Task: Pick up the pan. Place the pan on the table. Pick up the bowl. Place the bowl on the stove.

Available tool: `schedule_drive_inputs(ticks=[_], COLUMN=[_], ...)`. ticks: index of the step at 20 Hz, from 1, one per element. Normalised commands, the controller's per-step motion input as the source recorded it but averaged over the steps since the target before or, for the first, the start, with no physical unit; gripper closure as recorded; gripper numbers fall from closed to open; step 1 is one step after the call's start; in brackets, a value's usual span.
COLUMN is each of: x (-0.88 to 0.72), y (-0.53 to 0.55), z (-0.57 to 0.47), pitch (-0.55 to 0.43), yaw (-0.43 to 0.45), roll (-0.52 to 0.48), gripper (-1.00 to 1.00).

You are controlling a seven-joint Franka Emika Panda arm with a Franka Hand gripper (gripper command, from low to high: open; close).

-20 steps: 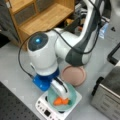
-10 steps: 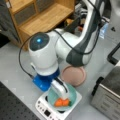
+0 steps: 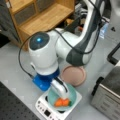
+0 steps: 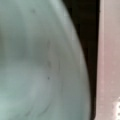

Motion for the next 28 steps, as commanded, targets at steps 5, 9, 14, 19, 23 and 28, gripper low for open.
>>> schedule_drive_inputs(ticks=[5,9,14,19,23,28], x=[-0.26,-0.29,-0.32,-0.36,-0.46,-0.55], y=[-0.02,-0.01,0.01,0.01,0.03,0.05], z=[0.12,0.26,0.19,0.05,-0.04,-0.05], pitch=[-0.071,-0.006,0.008,-0.019,-0.075,-0.126], yaw=[0.037,0.021,0.021,0.048,0.114,0.132], roll=[-0.194,-0.191,-0.228,-0.256,-0.289,-0.257], gripper=[-1.0,-1.0,-1.0,-1.0,-1.0,-1.0])
